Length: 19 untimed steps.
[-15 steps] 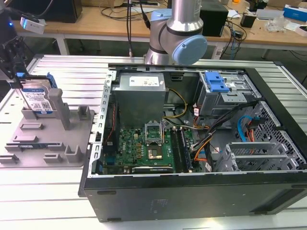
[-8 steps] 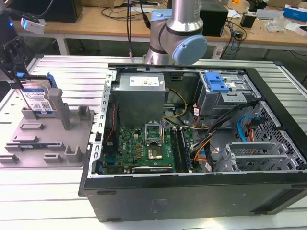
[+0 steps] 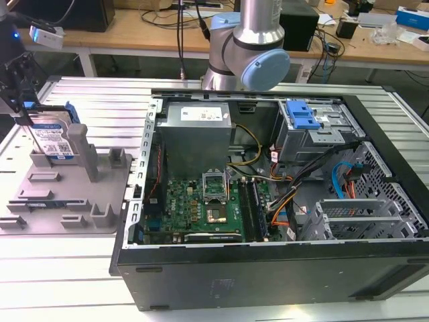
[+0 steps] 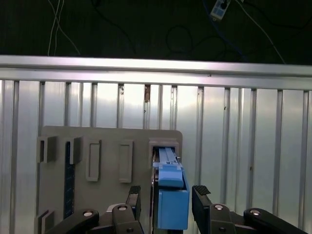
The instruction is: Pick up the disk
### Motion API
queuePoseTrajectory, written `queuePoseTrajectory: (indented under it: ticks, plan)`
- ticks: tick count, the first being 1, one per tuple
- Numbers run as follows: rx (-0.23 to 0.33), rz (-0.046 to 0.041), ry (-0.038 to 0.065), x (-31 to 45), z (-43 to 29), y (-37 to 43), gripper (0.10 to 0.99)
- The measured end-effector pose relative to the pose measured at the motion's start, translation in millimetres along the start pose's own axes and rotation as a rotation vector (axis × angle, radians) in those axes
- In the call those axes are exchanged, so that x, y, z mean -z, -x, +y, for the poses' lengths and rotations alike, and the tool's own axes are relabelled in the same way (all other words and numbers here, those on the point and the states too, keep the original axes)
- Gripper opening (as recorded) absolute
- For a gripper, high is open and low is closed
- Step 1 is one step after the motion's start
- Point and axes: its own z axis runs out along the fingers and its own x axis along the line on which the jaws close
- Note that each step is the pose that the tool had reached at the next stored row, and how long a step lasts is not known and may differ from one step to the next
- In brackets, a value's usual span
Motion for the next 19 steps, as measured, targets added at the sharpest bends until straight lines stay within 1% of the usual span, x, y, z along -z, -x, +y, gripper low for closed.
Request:
queuePoseTrajectory:
  ticks: [13,19]
  plan:
    - [0.0,-0.0001,0.0,-2.5,-0.6,-0.1,0.541]
    - [0.0,0.0001,0.0,-3.9,1.2,0.0,0.541]
